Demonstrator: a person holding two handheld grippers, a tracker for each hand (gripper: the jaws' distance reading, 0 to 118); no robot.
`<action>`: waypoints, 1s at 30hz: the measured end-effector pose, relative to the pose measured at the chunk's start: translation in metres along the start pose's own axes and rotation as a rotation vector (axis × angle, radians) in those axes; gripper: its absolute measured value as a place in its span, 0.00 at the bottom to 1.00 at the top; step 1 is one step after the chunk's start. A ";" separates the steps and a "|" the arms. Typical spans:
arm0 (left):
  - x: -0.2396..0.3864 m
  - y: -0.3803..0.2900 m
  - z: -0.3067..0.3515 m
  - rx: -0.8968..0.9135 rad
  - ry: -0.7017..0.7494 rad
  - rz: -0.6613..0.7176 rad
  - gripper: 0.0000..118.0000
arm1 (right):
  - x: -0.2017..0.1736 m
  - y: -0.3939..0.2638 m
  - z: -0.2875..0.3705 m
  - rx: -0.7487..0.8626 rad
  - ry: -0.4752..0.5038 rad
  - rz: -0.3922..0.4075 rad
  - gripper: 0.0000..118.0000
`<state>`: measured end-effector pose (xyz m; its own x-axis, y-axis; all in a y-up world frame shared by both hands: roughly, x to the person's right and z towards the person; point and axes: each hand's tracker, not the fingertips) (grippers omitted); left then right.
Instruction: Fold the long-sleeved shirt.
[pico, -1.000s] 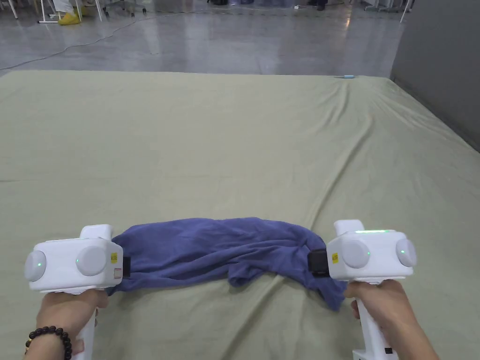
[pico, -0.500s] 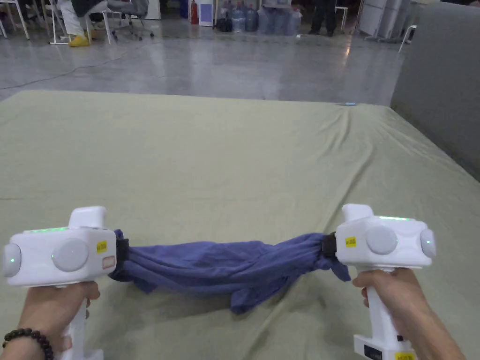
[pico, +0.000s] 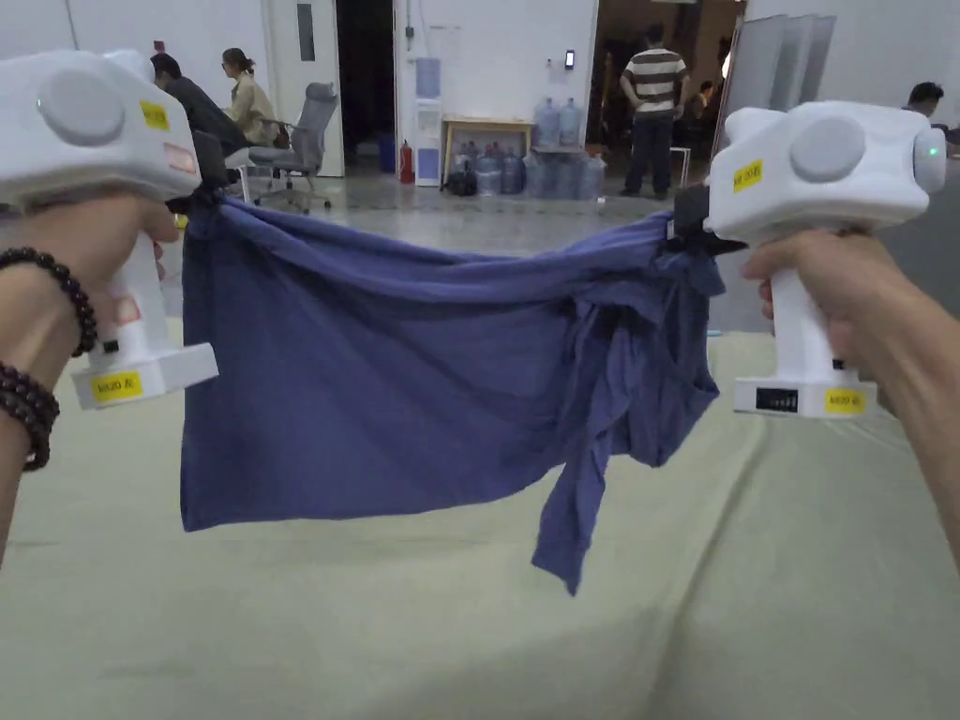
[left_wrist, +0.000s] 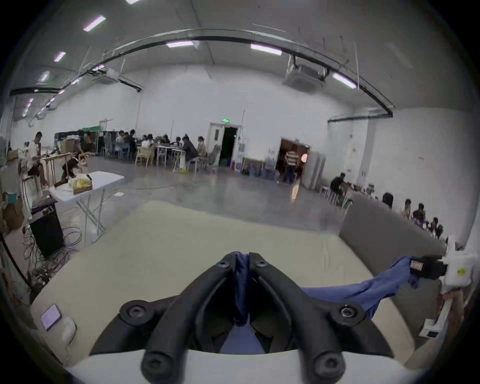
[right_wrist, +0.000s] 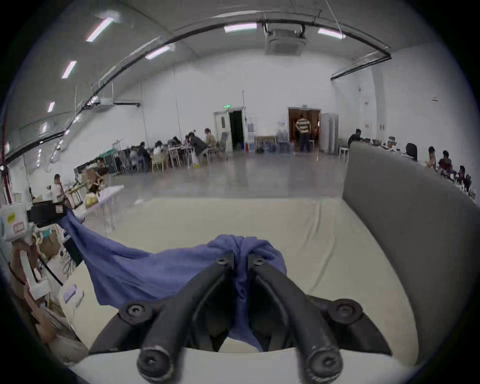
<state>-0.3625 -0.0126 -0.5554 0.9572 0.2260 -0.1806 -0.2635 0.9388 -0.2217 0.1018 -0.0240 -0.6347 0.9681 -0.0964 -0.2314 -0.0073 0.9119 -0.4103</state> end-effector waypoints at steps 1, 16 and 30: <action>-0.001 0.015 -0.010 -0.009 0.003 -0.008 0.01 | 0.001 0.018 -0.001 0.007 -0.009 -0.002 0.03; 0.010 -0.093 -0.085 -0.174 0.031 -0.147 0.01 | 0.038 -0.074 -0.107 -0.185 -0.068 -0.031 0.03; -0.009 -0.239 -0.045 -0.342 0.014 -0.188 0.01 | 0.040 -0.246 -0.079 -0.294 -0.109 0.018 0.03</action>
<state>-0.3137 -0.2503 -0.5437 0.9914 0.0528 -0.1194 -0.1109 0.8224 -0.5580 0.1229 -0.2842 -0.6126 0.9881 -0.0239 -0.1517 -0.0812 0.7571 -0.6482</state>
